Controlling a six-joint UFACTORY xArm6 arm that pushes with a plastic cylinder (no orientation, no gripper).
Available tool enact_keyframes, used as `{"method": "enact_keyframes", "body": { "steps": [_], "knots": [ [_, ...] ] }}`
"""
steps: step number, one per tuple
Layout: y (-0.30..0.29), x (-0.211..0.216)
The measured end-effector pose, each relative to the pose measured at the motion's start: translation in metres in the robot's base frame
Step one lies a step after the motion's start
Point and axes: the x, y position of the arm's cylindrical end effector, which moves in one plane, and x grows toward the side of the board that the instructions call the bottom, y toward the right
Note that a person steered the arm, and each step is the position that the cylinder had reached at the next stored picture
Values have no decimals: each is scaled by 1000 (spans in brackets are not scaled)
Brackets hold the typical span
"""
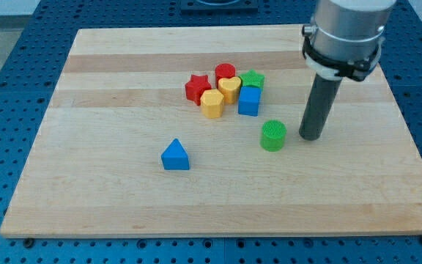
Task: Slide the green circle near to the yellow hexagon
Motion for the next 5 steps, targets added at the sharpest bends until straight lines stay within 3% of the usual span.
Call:
{"method": "enact_keyframes", "body": {
  "steps": [3,5],
  "knots": [
    [-73,14],
    [-90,13]
  ]
}}
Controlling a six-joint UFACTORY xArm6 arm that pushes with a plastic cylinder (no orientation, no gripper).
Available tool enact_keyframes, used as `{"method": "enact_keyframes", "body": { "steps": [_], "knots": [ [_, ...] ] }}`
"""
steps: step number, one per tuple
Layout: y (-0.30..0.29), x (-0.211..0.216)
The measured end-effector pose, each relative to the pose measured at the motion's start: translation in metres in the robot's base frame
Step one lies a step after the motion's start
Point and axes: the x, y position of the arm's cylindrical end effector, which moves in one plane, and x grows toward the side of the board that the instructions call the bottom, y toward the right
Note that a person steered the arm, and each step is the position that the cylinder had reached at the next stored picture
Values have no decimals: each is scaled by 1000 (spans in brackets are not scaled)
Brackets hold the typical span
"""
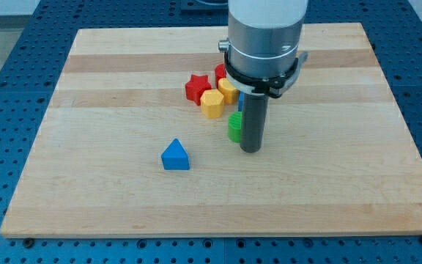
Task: Slide the green circle near to the yellow hexagon
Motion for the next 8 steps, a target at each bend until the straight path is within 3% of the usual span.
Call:
{"method": "enact_keyframes", "body": {
  "steps": [8],
  "knots": [
    [11,-30]
  ]
}}
